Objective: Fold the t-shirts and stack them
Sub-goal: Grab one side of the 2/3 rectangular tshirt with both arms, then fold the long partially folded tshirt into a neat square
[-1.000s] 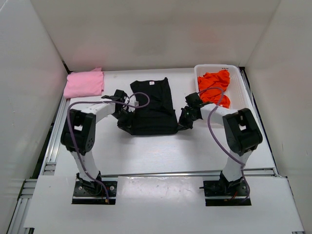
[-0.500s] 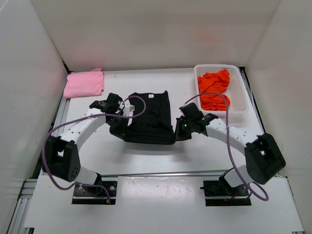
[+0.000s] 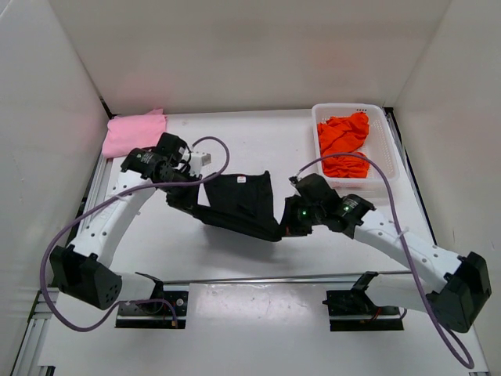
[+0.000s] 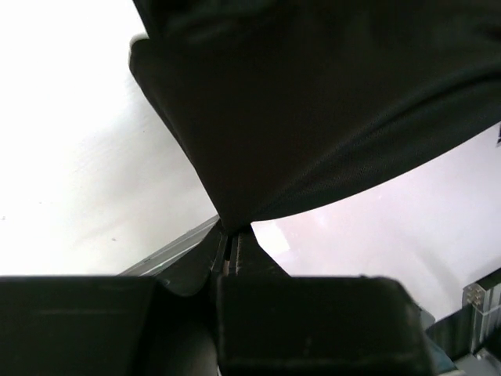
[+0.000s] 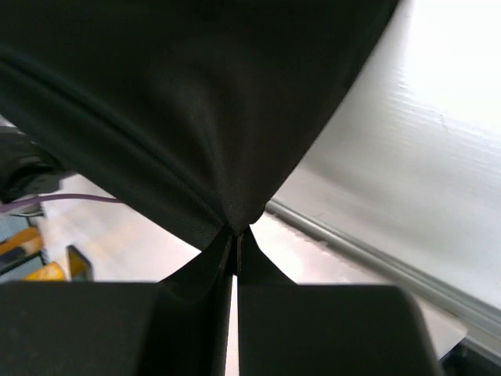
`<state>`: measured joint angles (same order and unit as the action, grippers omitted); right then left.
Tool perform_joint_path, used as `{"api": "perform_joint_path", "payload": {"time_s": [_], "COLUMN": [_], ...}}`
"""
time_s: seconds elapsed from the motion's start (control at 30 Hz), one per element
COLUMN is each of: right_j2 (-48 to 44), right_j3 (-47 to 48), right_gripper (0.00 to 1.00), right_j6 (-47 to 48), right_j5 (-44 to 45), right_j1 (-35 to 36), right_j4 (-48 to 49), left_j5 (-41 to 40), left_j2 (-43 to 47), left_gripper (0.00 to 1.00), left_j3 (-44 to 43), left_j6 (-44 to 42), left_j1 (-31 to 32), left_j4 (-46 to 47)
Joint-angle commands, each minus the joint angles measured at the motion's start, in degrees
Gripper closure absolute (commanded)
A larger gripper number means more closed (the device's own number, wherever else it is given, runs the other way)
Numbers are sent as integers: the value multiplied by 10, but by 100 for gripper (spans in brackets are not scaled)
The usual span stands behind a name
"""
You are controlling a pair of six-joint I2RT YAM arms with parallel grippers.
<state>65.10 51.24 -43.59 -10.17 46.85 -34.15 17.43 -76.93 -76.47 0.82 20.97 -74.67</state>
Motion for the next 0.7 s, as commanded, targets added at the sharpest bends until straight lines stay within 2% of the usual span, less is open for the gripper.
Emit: {"api": "perform_joint_path", "payload": {"time_s": [0.0, 0.17, 0.37, 0.67], "right_j2": [-23, 14, 128, 236], "right_j3": [45, 110, 174, 256], "right_gripper": [100, 100, 100, 100], "right_j6": [-15, 13, 63, 74], "right_j5": [18, 25, -42, -83], "right_j1": [2, -19, -89, -167], "right_j4": [-58, -65, -77, -72], "left_j5": [-4, 1, 26, 74], "left_j2": [33, 3, -85, -182], "left_gripper": [89, 89, 89, 89], "left_j3": [-38, -46, -90, -128], "left_j6": [-8, -8, -8, -8], "left_j1": [-2, -8, -49, -90], "left_j4": [-72, -72, -32, 44]}}
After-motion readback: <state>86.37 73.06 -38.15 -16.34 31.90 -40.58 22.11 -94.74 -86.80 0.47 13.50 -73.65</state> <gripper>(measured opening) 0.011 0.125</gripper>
